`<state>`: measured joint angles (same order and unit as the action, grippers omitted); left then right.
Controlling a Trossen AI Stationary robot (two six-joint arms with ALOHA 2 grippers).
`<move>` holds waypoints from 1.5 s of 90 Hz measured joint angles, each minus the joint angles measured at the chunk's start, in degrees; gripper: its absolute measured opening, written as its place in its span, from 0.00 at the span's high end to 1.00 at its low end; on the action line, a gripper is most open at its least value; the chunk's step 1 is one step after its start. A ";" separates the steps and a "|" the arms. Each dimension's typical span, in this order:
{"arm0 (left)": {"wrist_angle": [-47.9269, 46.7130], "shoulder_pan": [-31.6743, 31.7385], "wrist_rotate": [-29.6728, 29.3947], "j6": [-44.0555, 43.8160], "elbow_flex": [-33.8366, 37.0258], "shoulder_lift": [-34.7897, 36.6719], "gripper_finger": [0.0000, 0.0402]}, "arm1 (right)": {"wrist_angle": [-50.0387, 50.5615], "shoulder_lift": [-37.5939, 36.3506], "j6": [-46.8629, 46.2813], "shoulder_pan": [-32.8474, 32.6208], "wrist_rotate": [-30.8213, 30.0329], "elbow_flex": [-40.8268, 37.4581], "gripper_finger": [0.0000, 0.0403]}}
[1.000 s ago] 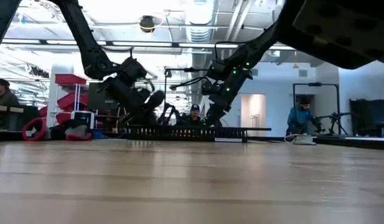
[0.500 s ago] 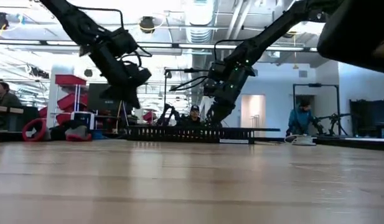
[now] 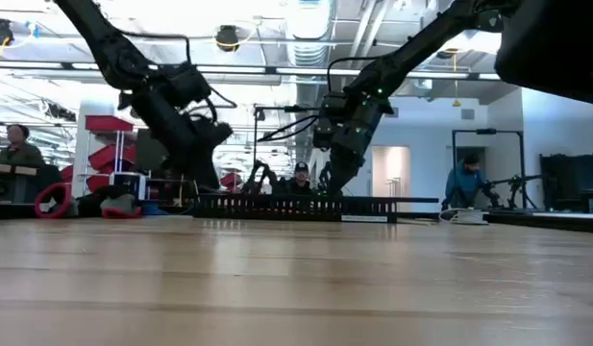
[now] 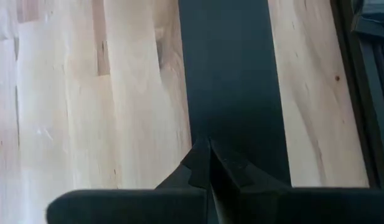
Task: Ziptie cables
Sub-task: Close the black cable duct
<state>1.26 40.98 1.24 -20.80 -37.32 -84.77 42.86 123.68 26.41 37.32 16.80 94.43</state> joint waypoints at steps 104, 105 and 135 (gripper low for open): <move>17.37 9.88 1.66 -2.56 -1.46 -12.86 1.00 | -4.62 0.07 1.14 0.20 1.35 -0.04 1.00; 17.37 9.89 1.66 -2.52 -1.67 -13.11 1.00 | -4.76 0.07 1.14 0.21 1.39 -0.04 1.00; 18.61 10.78 4.41 -2.43 -4.35 -16.30 1.00 | -8.56 0.18 1.07 0.44 1.91 -0.07 1.00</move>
<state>19.87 51.76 5.65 -23.22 -41.67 -101.07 34.30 123.86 27.49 37.76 18.71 94.37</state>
